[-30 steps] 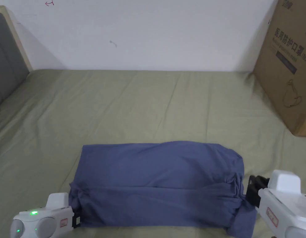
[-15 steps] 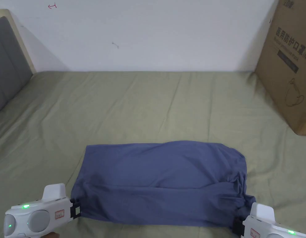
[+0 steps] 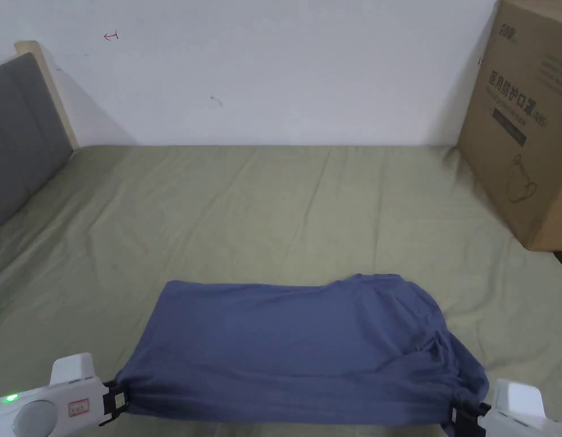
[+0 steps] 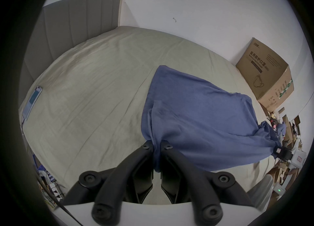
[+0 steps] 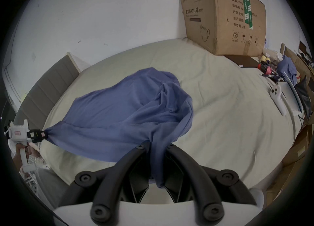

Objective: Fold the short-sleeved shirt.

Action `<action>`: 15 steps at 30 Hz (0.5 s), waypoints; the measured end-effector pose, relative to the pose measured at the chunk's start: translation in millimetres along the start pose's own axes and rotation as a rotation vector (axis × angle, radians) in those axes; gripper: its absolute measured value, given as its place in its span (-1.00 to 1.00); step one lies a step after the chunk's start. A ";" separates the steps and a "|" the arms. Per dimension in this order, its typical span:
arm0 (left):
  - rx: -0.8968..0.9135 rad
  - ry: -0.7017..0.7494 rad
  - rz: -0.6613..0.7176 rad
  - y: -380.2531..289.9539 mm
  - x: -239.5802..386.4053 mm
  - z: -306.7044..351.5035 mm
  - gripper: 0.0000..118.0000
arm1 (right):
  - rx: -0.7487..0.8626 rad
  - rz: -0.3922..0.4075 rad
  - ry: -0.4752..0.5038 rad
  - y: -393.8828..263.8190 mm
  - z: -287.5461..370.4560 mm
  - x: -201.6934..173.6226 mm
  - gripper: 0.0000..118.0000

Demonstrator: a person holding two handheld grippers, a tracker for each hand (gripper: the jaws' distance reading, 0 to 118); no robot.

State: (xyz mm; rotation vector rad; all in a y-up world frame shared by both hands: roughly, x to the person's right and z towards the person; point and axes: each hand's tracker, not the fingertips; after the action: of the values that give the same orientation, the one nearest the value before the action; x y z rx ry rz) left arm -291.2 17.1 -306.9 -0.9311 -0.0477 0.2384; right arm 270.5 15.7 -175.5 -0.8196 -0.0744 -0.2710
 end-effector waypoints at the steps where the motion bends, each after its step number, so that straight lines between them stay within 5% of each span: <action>1: -0.010 0.001 -0.001 -7.5 -2.5 2.7 -0.93 | -0.013 0.007 -0.005 -9.1 1.7 0.1 -0.83; 15: -0.159 0.101 -0.007 -64.0 -3.2 -20.7 -0.92 | -0.177 -0.033 -0.093 -52.4 -18.7 -8.6 -0.82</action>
State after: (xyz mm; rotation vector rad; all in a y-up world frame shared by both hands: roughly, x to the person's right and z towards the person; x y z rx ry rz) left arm -279.6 -36.6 -267.9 -1.1002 0.0236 0.1823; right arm 247.5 -30.1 -152.4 -1.0074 -0.1532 -0.2728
